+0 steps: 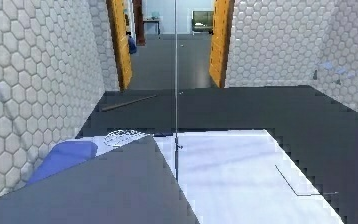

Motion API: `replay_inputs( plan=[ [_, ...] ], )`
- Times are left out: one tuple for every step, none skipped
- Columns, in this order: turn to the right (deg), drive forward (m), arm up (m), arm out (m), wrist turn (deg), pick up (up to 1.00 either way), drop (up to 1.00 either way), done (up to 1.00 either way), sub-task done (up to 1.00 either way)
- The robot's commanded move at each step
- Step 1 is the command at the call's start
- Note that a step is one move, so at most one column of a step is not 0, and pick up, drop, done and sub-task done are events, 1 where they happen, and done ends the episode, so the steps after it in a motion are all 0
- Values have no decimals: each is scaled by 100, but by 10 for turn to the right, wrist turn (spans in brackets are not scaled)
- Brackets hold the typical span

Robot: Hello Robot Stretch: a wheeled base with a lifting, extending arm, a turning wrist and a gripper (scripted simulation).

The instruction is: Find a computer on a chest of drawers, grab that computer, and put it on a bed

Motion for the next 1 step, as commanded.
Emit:
replay_inputs(
  plan=[
    [-30, 0, 0, 0, 0, 0, 0, 0, 0]
  ],
)
